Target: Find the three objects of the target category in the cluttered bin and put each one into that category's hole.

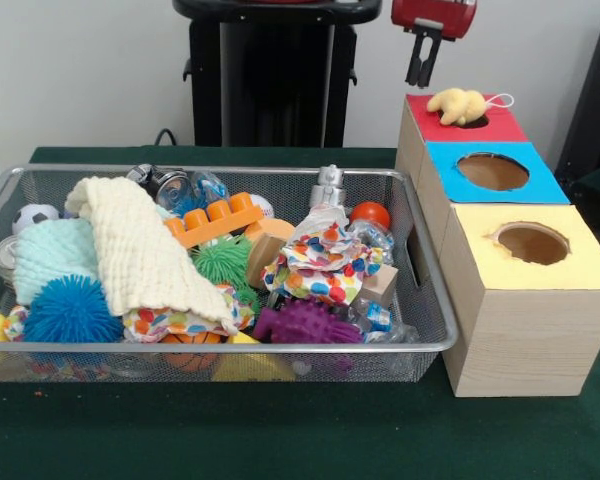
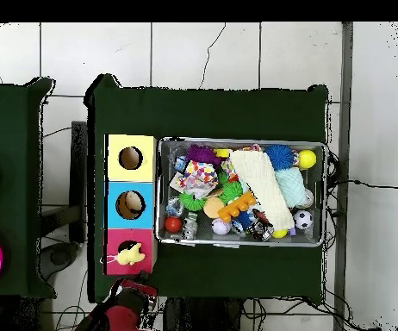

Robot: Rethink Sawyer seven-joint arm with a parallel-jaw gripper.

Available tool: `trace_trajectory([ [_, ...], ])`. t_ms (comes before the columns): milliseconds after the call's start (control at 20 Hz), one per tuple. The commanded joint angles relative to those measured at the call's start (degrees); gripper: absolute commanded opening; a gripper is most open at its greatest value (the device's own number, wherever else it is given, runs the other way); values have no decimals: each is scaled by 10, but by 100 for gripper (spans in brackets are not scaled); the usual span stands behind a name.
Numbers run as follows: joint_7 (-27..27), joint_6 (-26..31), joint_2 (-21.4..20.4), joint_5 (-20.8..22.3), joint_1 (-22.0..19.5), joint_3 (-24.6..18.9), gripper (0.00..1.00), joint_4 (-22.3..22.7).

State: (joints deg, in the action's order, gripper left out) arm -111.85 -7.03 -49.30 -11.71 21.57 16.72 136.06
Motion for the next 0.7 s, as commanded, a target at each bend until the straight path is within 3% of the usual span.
trace_trajectory([
  [50,-48,72,-22,-6,3,19,0,-82],
  [350,-62,19,-70,38,-56,-58,0,-59],
  [700,-88,-2,-77,54,-95,-108,0,-45],
])
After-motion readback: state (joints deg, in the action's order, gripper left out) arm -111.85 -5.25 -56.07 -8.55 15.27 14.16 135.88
